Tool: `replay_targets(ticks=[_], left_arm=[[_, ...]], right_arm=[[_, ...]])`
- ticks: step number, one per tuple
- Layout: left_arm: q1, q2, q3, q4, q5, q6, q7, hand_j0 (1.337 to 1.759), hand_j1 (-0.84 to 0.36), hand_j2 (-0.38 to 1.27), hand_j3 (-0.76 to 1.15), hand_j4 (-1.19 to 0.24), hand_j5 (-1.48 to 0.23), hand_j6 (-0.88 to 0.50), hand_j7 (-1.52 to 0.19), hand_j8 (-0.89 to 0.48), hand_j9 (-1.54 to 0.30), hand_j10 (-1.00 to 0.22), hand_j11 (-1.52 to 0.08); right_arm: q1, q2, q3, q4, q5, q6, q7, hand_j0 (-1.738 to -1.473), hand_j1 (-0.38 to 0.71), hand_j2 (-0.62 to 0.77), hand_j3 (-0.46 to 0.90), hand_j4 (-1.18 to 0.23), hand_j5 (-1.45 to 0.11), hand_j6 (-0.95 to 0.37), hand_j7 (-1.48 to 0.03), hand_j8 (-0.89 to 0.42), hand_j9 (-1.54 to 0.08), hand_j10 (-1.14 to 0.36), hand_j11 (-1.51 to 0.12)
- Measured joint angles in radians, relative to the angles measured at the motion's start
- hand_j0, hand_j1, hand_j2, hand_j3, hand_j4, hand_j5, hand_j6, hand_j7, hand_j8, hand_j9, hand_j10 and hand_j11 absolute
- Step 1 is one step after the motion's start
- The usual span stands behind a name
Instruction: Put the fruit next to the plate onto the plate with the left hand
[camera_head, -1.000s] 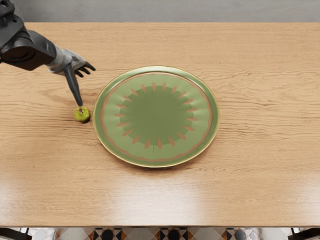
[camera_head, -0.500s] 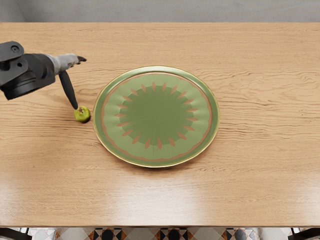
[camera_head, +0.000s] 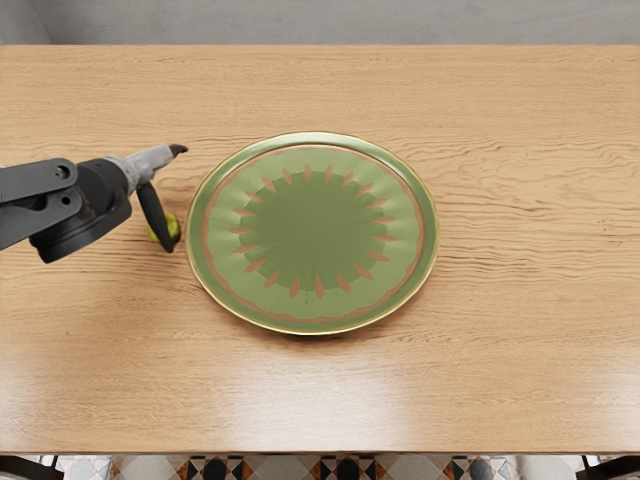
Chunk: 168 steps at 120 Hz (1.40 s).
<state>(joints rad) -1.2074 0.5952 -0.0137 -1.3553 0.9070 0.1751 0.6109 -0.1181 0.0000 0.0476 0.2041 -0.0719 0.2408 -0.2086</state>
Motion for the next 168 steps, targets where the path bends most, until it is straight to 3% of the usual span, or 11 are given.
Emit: replay_targets(ticks=[32,105,168], left_arm=[[0.085,0.059,-0.001,-0.044,0.076,0.036,0.0,1.658,0.32,0.01,0.0,-0.03,-0.04,-0.03,-0.04,-0.03,-0.04,-0.03,-0.04],[0.115,0.084,-0.006,-0.063,0.1,0.125,0.0,1.658,0.28,0.02,0.0,-0.07,-0.08,-0.07,-0.08,-0.07,-0.08,-0.07,-0.08],[0.135,0.048,-0.012,-0.06,0.1,0.172,0.0,1.658,0.25,0.02,0.0,-0.09,-0.11,-0.09,-0.11,-0.09,-0.11,-0.08,-0.11]], right_arm=[[0.0,0.0,0.0,0.0,0.0,0.0,0.0,-1.658,-0.34,0.0,0.0,-0.01,-0.01,-0.01,-0.01,-0.01,-0.01,-0.01,-0.01],[0.0,0.0,0.0,0.0,0.0,0.0,0.0,-1.658,-0.34,0.0,0.0,-0.01,-0.01,-0.01,-0.01,-0.01,-0.01,-0.01,-0.01],[0.0,0.0,0.0,0.0,0.0,0.0,0.0,-1.658,-0.34,0.0,0.0,-0.01,-0.01,-0.01,-0.01,-0.01,-0.01,-0.01,-0.01]])
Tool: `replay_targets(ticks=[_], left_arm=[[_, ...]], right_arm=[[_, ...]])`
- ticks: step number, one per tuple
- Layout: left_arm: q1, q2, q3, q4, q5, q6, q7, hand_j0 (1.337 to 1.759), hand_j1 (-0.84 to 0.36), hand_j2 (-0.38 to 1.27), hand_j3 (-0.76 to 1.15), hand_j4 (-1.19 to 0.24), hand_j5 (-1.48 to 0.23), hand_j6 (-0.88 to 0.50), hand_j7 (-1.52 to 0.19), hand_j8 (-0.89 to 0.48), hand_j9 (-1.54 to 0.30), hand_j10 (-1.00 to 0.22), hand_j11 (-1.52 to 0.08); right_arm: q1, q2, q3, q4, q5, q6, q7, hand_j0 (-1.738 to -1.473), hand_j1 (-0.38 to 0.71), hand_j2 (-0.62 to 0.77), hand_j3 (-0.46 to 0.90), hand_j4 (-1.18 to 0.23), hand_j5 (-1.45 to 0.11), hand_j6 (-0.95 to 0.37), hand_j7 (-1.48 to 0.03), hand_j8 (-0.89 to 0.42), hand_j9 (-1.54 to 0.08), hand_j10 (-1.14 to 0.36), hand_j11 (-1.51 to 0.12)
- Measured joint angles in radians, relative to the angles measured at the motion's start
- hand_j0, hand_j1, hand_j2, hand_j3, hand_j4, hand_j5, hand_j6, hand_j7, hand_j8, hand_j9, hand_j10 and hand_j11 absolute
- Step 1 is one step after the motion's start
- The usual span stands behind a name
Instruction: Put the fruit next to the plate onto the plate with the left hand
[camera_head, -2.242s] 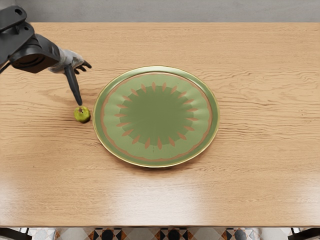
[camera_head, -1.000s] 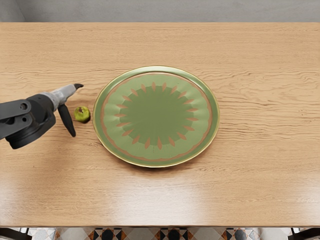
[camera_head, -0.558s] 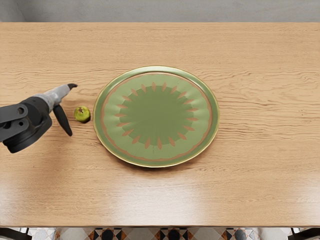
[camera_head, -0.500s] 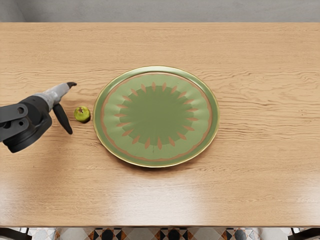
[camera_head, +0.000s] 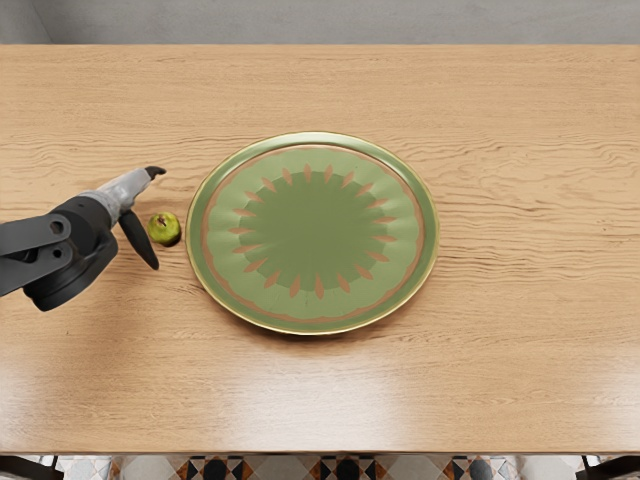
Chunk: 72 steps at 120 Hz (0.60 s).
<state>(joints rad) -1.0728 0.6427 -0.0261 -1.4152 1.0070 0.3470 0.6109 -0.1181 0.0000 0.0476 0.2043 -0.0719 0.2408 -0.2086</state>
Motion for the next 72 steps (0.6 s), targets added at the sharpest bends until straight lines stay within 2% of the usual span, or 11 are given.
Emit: replay_targets(ticks=[20,49,72], left_arm=[[0.004,-0.041,0.0,0.004,0.0,0.017,0.0,1.658,0.25,0.02,0.0,-0.09,-0.11,-0.09,-0.11,-0.09,-0.11,-0.09,-0.11],[0.006,-0.04,0.002,0.008,0.0,0.025,0.0,1.658,0.25,0.02,0.0,-0.09,-0.11,-0.09,-0.11,-0.09,-0.11,-0.09,-0.11],[0.021,-0.039,0.003,0.009,0.0,0.026,0.0,1.658,0.18,0.03,0.0,-0.15,-0.19,-0.15,-0.19,-0.15,-0.19,-0.15,-0.19]], right_arm=[[0.0,0.0,0.0,0.0,0.0,0.0,0.0,-1.658,-0.34,0.0,0.0,-0.01,-0.01,-0.01,-0.01,-0.01,-0.01,-0.01,-0.01],[0.0,0.0,0.0,0.0,0.0,0.0,0.0,-1.658,-0.34,0.0,0.0,-0.01,-0.01,-0.01,-0.01,-0.01,-0.01,-0.01,-0.01],[0.0,0.0,0.0,0.0,0.0,0.0,0.0,-1.658,-0.34,0.0,0.0,-0.01,-0.01,-0.01,-0.01,-0.01,-0.01,-0.01,-0.01]])
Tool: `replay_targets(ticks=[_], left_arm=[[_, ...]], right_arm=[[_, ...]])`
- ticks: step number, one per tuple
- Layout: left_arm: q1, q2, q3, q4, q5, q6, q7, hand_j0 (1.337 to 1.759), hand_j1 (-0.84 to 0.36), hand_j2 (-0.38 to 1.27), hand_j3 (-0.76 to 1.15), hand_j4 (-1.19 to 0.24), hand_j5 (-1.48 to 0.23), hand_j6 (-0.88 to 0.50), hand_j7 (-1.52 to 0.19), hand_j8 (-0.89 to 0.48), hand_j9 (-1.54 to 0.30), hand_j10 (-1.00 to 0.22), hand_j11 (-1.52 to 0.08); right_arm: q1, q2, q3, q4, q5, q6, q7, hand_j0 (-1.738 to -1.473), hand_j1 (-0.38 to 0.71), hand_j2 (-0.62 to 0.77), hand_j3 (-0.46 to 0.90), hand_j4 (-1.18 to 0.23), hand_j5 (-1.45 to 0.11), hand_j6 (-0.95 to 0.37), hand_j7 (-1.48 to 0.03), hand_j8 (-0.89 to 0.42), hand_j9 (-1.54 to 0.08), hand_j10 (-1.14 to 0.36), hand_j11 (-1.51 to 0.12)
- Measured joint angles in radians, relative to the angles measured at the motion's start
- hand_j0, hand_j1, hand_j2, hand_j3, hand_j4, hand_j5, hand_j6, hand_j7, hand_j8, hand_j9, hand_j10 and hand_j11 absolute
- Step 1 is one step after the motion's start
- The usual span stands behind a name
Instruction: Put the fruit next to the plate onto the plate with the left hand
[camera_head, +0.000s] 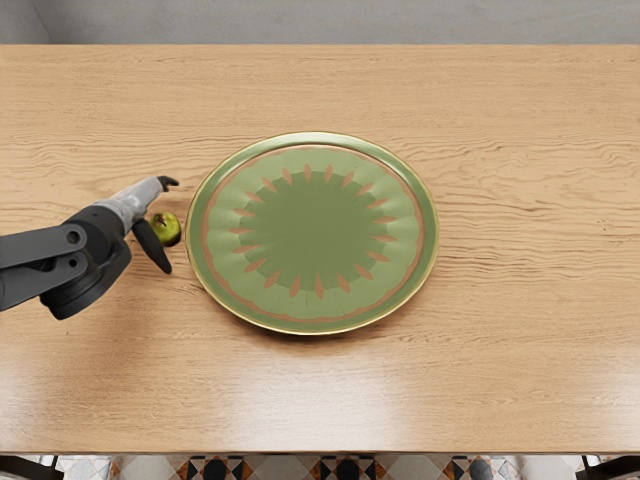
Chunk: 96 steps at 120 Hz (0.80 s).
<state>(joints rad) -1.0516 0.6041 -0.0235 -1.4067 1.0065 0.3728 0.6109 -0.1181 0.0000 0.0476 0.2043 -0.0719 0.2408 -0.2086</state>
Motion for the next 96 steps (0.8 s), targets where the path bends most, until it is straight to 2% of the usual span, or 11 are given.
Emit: replay_targets(ticks=[96], left_arm=[[0.006,0.003,-0.001,0.016,-0.002,0.004,0.0,1.658,0.05,0.05,0.0,-0.25,-0.32,-0.25,-0.32,-0.25,-0.32,-0.25,-0.32]], right_arm=[[0.0,0.0,0.0,0.0,0.0,0.0,0.0,-1.658,-0.34,0.0,0.0,-0.01,-0.01,-0.01,-0.01,-0.01,-0.01,-0.01,-0.01]])
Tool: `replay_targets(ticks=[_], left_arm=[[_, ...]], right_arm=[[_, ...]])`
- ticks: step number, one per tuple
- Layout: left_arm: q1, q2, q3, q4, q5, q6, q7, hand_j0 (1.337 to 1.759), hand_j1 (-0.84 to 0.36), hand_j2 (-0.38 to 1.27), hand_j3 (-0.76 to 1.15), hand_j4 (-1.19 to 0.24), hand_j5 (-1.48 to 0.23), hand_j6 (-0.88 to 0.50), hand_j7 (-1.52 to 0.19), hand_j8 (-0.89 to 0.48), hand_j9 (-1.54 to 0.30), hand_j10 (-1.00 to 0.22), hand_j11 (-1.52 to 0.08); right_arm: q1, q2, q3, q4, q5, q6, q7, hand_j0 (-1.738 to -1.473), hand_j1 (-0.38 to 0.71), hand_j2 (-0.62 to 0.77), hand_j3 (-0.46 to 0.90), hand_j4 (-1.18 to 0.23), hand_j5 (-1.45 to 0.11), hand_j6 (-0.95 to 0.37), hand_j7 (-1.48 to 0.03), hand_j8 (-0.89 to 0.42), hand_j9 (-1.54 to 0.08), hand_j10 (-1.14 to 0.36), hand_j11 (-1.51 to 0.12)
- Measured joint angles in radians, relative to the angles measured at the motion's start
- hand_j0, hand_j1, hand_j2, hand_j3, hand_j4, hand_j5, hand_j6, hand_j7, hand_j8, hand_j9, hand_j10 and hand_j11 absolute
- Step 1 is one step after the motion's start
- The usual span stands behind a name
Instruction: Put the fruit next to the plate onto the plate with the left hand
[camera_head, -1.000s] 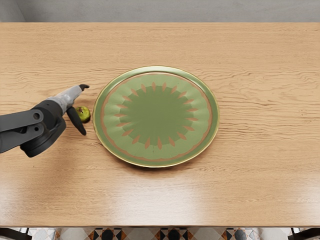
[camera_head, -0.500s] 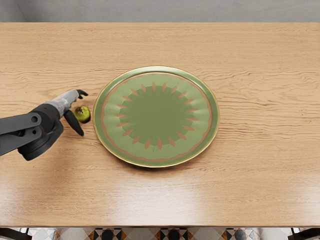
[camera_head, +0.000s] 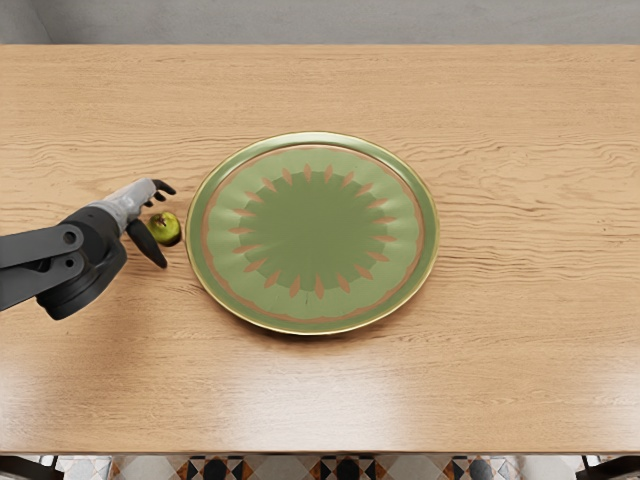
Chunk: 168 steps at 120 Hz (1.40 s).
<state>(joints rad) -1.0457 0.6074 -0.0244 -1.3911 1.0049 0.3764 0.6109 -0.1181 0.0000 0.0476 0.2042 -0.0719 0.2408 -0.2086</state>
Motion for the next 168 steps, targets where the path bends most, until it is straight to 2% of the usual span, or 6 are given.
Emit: replay_targets(ticks=[46,65,88,109,134,168], left_arm=[[0.007,-0.005,-0.002,0.002,-0.009,0.008,0.0,1.658,-0.03,0.07,0.0,-0.32,-0.42,-0.33,-0.42,-0.33,-0.42,-0.32,-0.42],[0.007,-0.001,-0.002,0.002,-0.078,0.002,-0.001,1.658,-0.27,0.11,0.0,-0.55,-0.66,-0.45,-0.68,-0.48,-0.62,-0.52,-0.61],[0.007,0.003,-0.007,0.001,-0.12,-0.002,-0.01,1.657,-0.37,0.36,0.05,-0.68,-0.89,-0.41,-0.92,-0.35,-0.8,-0.34,-0.88],[0.007,0.024,-0.018,0.0,-0.144,-0.003,-0.015,1.655,-0.43,0.49,0.03,-0.62,-1.04,-0.28,-1.04,-0.59,-0.5,-0.55,-0.62],[0.008,0.099,-0.076,0.001,-0.173,-0.002,0.0,1.65,-0.44,0.46,0.01,-0.64,-1.13,-0.26,-1.12,-0.4,-0.92,-0.74,-0.96],[-0.039,0.075,-0.215,-0.001,-0.183,-0.009,0.001,1.642,-0.45,0.43,0.0,-0.66,-1.18,-0.23,-1.17,-0.3,-1.12,-0.82,-1.13]], right_arm=[[0.0,0.0,0.0,0.0,0.0,0.0,0.0,-1.658,-0.34,0.0,0.0,-0.01,-0.01,-0.01,-0.01,-0.01,-0.01,-0.01,-0.01],[0.0,0.0,0.0,0.0,0.0,0.0,0.0,-1.658,-0.34,0.0,0.0,-0.01,-0.01,-0.01,-0.01,-0.01,-0.01,-0.01,-0.01],[0.0,0.0,0.0,0.0,0.0,0.0,0.0,-1.658,-0.34,0.0,0.0,-0.01,-0.01,-0.01,-0.01,-0.01,-0.01,-0.01,-0.01],[0.0,0.0,0.0,0.0,0.0,0.0,0.0,-1.658,-0.34,0.0,0.0,-0.01,-0.01,-0.01,-0.01,-0.01,-0.01,-0.01,-0.01],[0.0,0.0,0.0,0.0,0.0,0.0,0.0,-1.658,-0.34,0.0,0.0,-0.01,-0.01,-0.01,-0.01,-0.01,-0.01,-0.01,-0.01],[0.0,0.0,0.0,0.0,0.0,0.0,0.0,-1.658,-0.34,0.0,0.0,-0.01,-0.01,-0.01,-0.01,-0.01,-0.01,-0.01,-0.01]])
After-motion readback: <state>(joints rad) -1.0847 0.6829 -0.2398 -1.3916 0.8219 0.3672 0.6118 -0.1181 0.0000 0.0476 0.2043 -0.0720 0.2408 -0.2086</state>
